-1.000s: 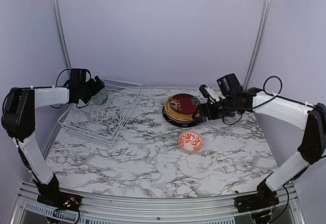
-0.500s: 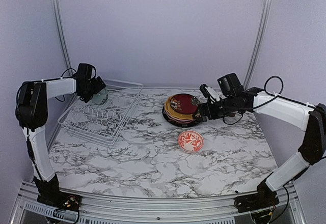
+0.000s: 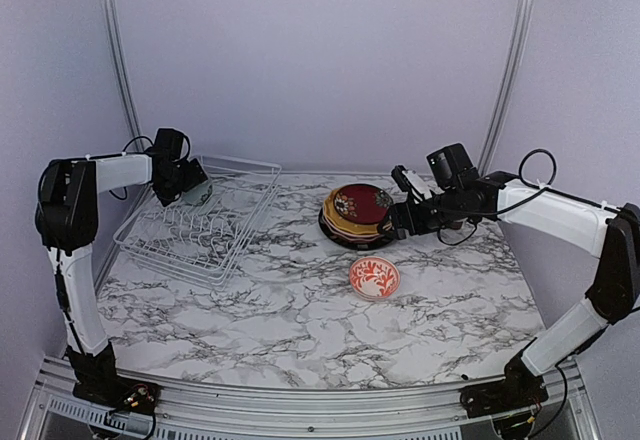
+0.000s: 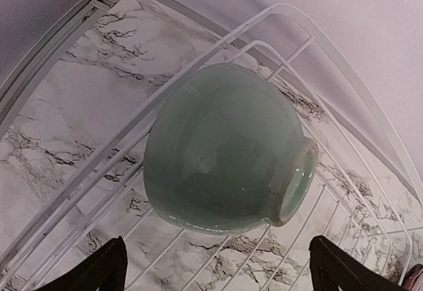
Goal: Unload the mixed dishes from the dish rack
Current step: Grab the bowl from the dish rack.
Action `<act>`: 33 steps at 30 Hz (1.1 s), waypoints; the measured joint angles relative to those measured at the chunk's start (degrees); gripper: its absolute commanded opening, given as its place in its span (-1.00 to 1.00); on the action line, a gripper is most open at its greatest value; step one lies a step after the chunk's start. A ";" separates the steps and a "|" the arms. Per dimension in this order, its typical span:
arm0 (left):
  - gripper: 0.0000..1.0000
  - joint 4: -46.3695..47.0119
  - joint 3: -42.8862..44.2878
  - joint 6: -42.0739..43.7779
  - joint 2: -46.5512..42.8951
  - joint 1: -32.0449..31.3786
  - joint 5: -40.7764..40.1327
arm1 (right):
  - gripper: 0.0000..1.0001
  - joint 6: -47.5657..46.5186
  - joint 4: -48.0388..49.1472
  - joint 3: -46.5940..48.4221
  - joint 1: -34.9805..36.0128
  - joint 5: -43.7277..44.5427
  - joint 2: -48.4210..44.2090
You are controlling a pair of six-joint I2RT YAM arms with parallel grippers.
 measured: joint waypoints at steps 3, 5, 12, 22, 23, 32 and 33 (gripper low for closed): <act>0.98 0.04 0.13 0.63 0.46 0.15 0.02 | 0.63 -0.02 -0.04 0.00 0.02 -0.02 0.00; 0.98 0.13 0.13 1.01 0.74 0.20 0.07 | 0.63 -0.02 -0.09 0.00 0.02 -0.04 0.00; 0.98 2.19 0.02 3.28 1.25 0.28 0.20 | 0.62 -0.02 -0.20 0.00 0.00 -0.09 -0.04; 0.98 6.12 -0.92 5.53 1.42 0.70 0.68 | 0.62 -0.02 -0.22 0.00 0.02 -0.09 -0.07; 0.98 6.47 -0.92 5.62 1.60 0.74 0.68 | 0.62 -0.02 -0.24 0.00 0.02 -0.09 -0.07; 0.98 8.85 -2.12 7.45 3.15 1.29 1.33 | 0.61 -0.02 -0.61 0.00 0.00 -0.09 -0.07; 0.98 9.16 -2.29 7.96 3.17 1.27 1.51 | 0.61 -0.02 -0.61 0.00 0.00 -0.09 -0.07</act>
